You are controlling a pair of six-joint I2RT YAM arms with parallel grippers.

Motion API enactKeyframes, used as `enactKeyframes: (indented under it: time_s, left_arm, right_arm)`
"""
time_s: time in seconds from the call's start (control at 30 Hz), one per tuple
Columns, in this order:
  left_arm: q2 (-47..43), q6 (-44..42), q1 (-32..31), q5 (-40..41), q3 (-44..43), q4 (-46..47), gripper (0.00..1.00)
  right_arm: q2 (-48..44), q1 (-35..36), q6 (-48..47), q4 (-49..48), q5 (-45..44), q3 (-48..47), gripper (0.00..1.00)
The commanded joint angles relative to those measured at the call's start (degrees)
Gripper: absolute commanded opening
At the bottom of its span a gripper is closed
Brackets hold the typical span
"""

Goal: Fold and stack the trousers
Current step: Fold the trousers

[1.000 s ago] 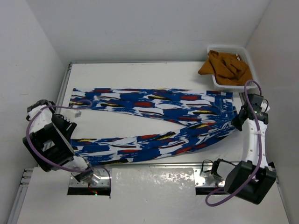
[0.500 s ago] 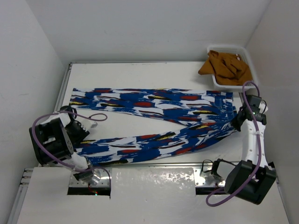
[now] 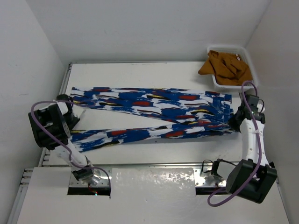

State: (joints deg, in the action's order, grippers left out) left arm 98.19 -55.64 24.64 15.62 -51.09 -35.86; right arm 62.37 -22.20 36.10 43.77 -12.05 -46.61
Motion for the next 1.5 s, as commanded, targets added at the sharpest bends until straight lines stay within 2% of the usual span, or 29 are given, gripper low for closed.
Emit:
enactKeyframes:
  time_s: [0.0,0.13,0.2,0.27,0.3,0.33,0.4,0.47,0.5,0.6,1.0,1.17,1.37,1.47]
  left_arm:
    - [5.1,9.5,0.6,-17.9,-7.1,19.1,0.36]
    - [-0.4,4.3,0.5,-25.9,-13.4,9.7,0.53]
    - [-4.2,0.1,0.5,-28.9,-16.8,1.7,0.56]
    - [-6.4,-9.3,0.5,-29.5,-18.4,-4.7,0.57]
    - [-7.3,-12.7,0.6,-28.7,-19.2,-12.5,0.57]
    - [-7.9,-19.0,0.7,-27.3,-17.5,-15.4,0.56]
    - [-9.1,-24.1,0.6,-21.0,-13.1,-19.9,0.56]
    - [-11.2,-30.2,0.7,-14.9,-5.7,-19.4,0.59]
    - [-11.7,-31.5,0.7,-12.7,-3.4,-18.6,0.63]
    - [-12.1,-34.6,0.6,-8.6,1.6,-12.9,0.65]
    - [-10.5,-37.2,0.5,-4.7,8.8,2.9,0.68]
    - [-9.4,-37.7,0.5,-4.1,11.7,1.0,0.67]
    - [-8.8,-39.1,1.1,-2.3,9.9,-2.7,0.67]
    - [-7.6,-38.2,1.4,-0.4,11.2,6.6,0.63]
  right_arm:
    - [0.5,1.0,1.6,-4.6,-1.3,-1.3,0.0]
    - [0.1,2.8,2.0,-5.7,-1.1,0.1,0.0]
    - [0.3,3.2,2.3,-6.6,-0.6,0.8,0.0]
    - [0.5,3.7,2.6,-7.5,-0.3,1.2,0.0]
    - [0.7,3.8,2.6,-7.7,0.0,1.3,0.0]
    - [0.8,4.1,2.4,-8.2,0.0,1.3,0.0]
    - [1.1,4.2,2.1,-8.6,0.2,1.3,0.0]
    - [1.1,4.3,1.9,-9.1,0.2,1.5,0.0]
    - [1.1,4.3,1.8,-9.2,0.3,1.6,0.0]
    - [1.0,4.3,1.4,-9.4,0.2,1.5,0.0]
    - [0.4,4.3,1.3,-8.7,-0.6,2.2,0.0]
    - [1.1,4.3,1.0,-8.3,-1.2,0.7,0.0]
    - [2.1,4.3,0.4,-7.7,-1.7,-1.6,0.0]
    - [2.2,4.3,0.3,-8.2,-2.1,-1.4,0.0]
